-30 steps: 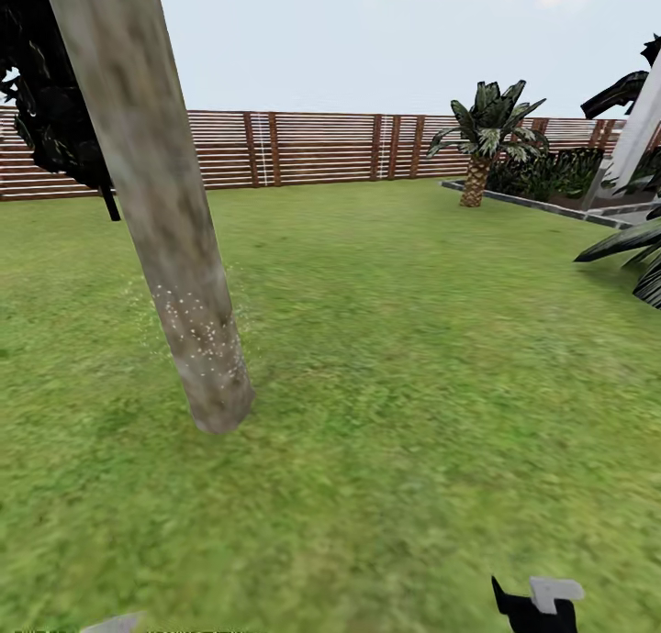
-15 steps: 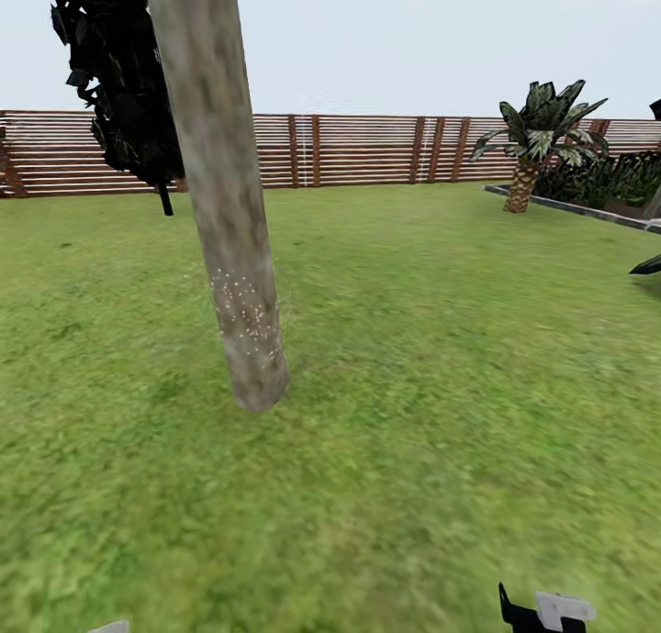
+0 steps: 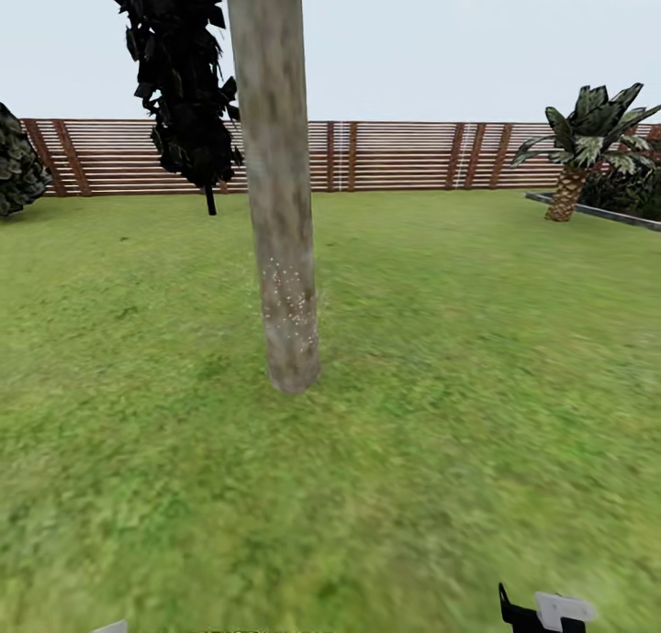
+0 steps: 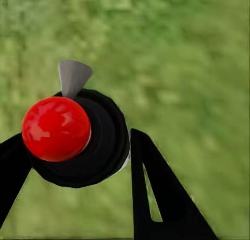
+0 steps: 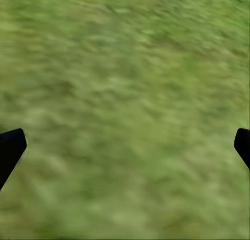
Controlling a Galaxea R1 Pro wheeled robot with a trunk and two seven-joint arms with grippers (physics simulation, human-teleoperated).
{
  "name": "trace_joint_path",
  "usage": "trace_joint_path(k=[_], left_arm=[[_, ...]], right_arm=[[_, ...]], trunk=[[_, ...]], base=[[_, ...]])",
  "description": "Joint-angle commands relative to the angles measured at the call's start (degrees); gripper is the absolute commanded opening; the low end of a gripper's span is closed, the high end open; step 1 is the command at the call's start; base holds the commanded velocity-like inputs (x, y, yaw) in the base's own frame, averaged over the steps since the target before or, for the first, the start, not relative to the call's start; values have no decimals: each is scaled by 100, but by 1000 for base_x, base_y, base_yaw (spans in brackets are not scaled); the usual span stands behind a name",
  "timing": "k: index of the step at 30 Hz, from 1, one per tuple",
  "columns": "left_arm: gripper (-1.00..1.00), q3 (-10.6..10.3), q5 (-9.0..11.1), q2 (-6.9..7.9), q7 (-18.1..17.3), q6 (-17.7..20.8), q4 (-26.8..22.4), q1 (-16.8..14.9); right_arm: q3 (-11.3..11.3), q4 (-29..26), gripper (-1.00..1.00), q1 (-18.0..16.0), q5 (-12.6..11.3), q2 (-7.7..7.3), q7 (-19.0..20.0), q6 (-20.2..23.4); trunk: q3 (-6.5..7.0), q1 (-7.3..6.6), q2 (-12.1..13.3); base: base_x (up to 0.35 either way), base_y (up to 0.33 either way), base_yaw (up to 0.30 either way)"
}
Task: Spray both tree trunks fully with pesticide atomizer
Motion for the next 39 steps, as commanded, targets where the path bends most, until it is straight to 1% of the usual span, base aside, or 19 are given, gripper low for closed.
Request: trace_joint_path(k=[1,7,12,20,25,39], left_arm=[[-100,-1,-1,-1,8,-1,0,0],[-100,-19,-37,-19,5,-1,-2,0],[-100,-14,-6,-12,5,-2,-24,0],[-100,-19,-50,-11,5,-10,-53,0],[-100,-4,-8,4,13,-10,-46,0],[-100,-4,7,9,17,-8,-48,0]], right_arm=[[1,0,100,0,0,0,-1,0],[1,-3,100,0,0,-16,-2,-4],[1,-9,100,0,0,-15,-2,-4],[1,-9,100,0,0,-17,7,2],[8,-9,100,0,6,-9,7,2],[9,-9,100,0,9,-8,2,-6]], trunk=[[5,0,0],[35,0,0],[61,0,0],[102,0,0],[128,0,0],[193,0,0]], base=[[-6,2,243],[0,0,243],[0,0,235],[0,0,240],[0,0,241],[0,0,247]])
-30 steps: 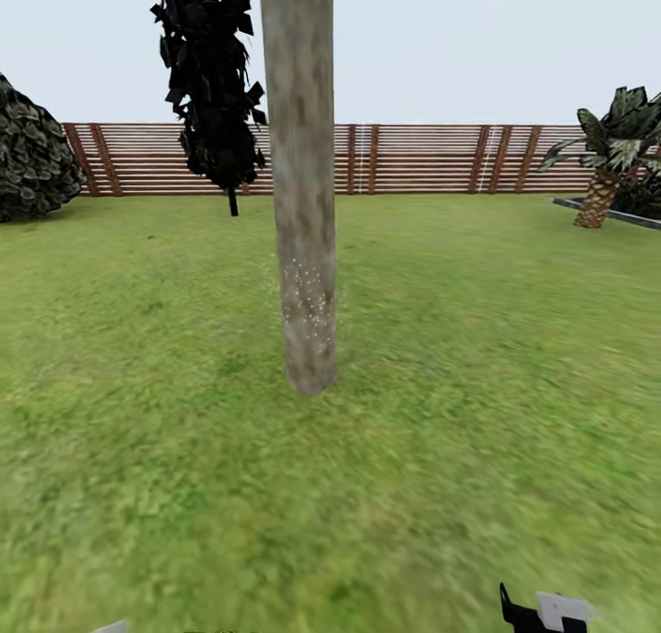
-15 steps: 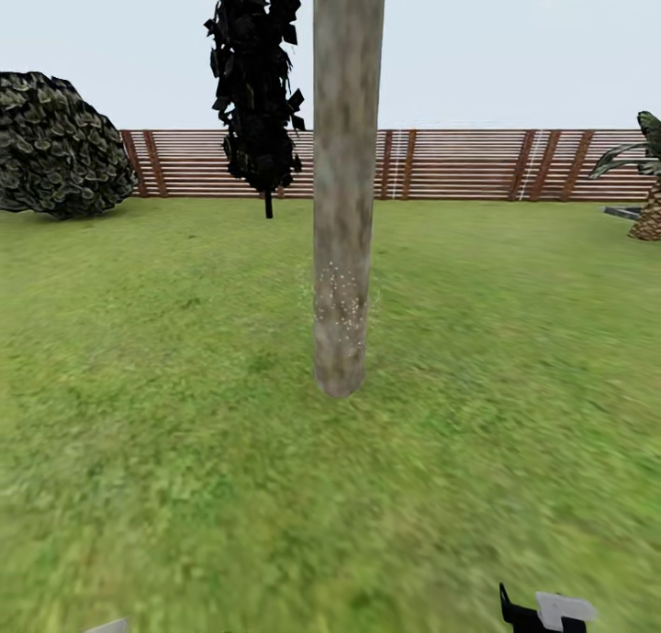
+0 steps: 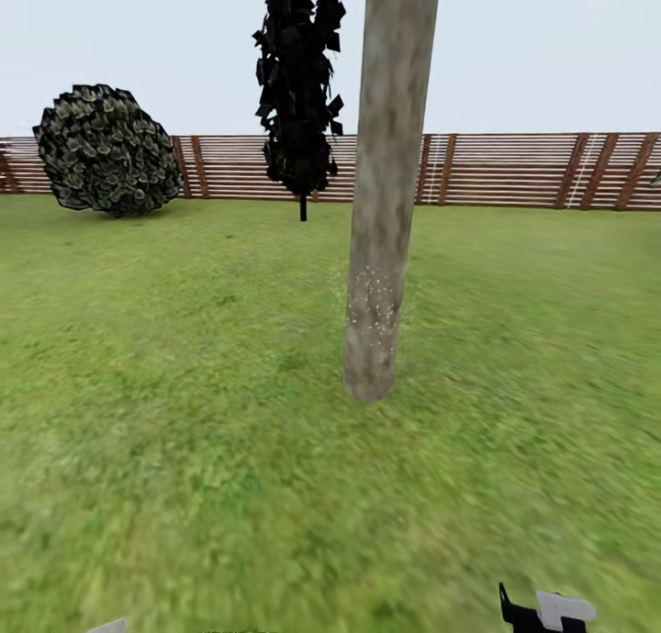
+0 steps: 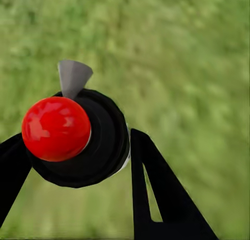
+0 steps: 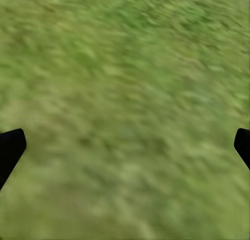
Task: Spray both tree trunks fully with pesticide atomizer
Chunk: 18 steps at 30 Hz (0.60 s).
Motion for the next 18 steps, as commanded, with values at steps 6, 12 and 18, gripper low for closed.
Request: trace_joint_path(k=[6,12,18], left_arm=[[-100,-15,-44,-18,-18,11,3,0],[-100,-5,-13,-18,-14,7,10,0],[-100,-3,-7,-13,-6,6,13,0]], right_arm=[[1,0,100,0,6,0,-3,0],[1,1,100,0,9,0,-2,-1],[1,4,100,0,9,0,4,-1]], trunk=[[20,0,0],[39,0,0],[58,0,0]], base=[[0,0,266],[-102,90,267],[-245,212,267]])
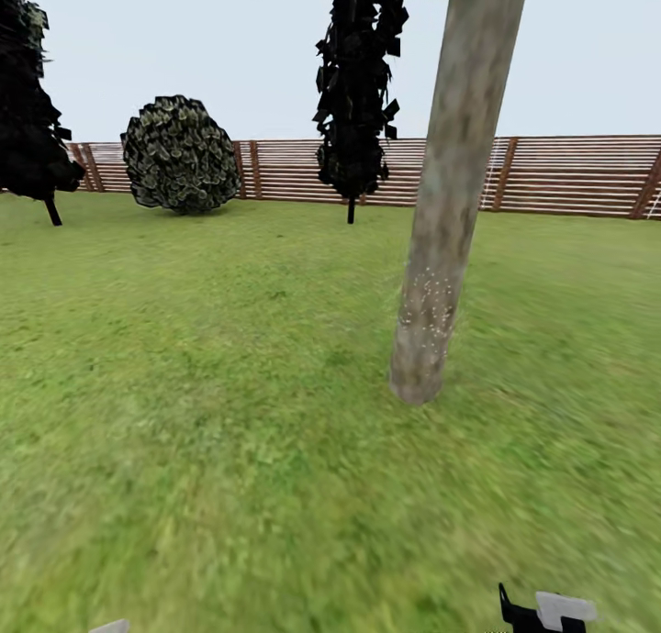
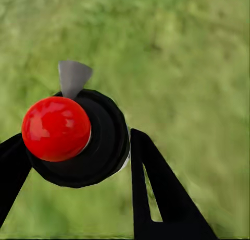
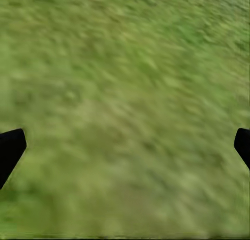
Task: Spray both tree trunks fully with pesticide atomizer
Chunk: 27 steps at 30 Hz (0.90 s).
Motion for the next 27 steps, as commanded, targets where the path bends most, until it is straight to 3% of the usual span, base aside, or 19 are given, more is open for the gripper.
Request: trace_joint_path(k=[1,12,27], left_arm=[[-100,1,-1,1,-1,0,0,0],[-100,1,-1,1,0,0,8,0],[-100,10,-1,1,0,0,17,0]], right_arm=[[0,1,100,0,0,0,0,0],[8,5,100,0,9,0,0,0],[9,5,100,0,9,0,0,0]], trunk=[[3,0,0],[39,0,0],[91,0,0]], base=[[-254,218,267],[-205,252,267],[-98,276,266]])
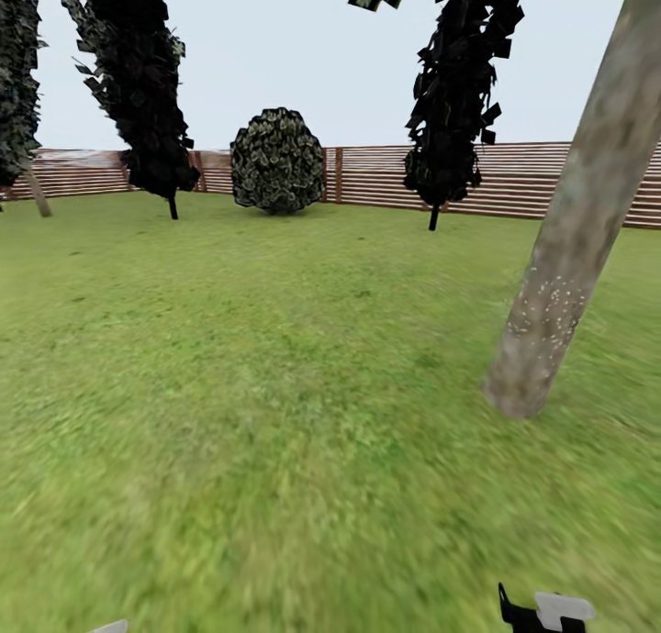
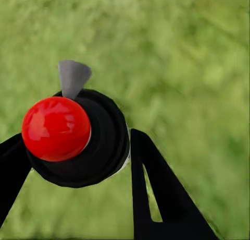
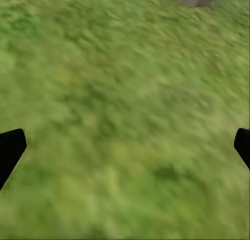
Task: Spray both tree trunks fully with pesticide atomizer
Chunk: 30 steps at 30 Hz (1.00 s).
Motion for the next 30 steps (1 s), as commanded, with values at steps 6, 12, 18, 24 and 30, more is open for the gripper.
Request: trace_joint_path(k=[6,12,18,24,30], left_arm=[[-100,2,-1,8,-1,-4,7,0],[-100,2,-1,26,-1,-9,17,0],[-100,2,-1,26,7,-9,17,0],[-100,3,0,26,7,-3,17,0],[-100,7,7,31,7,7,17,0]], right_arm=[[0,0,100,0,0,0,0,0],[0,0,100,0,0,0,0,0],[0,0,100,0,0,0,0,-3],[0,0,100,0,0,0,0,-7],[0,0,100,0,0,0,0,-8]], trunk=[[22,0,0],[44,0,0],[68,0,0],[91,0,0],[114,0,0]], base=[[0,159,266],[0,6,263],[0,50,238],[0,282,222],[0,305,253]])
